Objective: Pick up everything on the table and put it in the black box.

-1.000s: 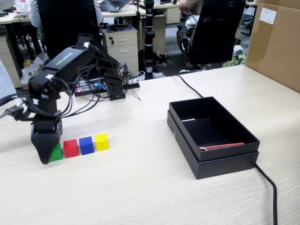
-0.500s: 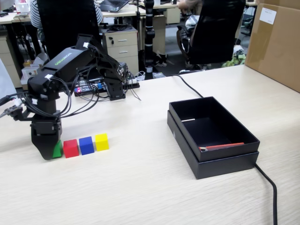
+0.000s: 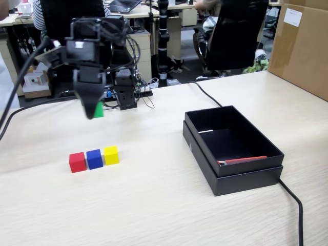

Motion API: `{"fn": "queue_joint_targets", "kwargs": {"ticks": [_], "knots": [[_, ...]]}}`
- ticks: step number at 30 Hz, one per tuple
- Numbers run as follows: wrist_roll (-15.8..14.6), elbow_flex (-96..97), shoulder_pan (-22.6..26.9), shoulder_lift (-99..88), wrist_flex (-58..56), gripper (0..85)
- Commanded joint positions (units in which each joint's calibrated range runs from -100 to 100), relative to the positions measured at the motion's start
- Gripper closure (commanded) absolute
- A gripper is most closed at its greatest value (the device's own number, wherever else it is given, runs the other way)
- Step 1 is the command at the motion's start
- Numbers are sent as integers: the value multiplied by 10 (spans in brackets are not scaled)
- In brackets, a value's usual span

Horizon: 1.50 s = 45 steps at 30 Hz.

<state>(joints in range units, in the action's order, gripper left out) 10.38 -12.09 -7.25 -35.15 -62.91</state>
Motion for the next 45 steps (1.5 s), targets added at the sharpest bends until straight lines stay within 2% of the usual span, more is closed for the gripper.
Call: {"fn": "queue_joint_targets", "kwargs": {"ticks": [1,3,8,20,24,45], "knots": [[-31,-11,47,-59,0,716],[-49,-8,85,-58,0,714],[-71,-31,129,-37,1,714],[-76,-177,168,64,-5,716],[-84,-217,210,48,-25,716],[-106,-221,248,145,-25,714]]}}
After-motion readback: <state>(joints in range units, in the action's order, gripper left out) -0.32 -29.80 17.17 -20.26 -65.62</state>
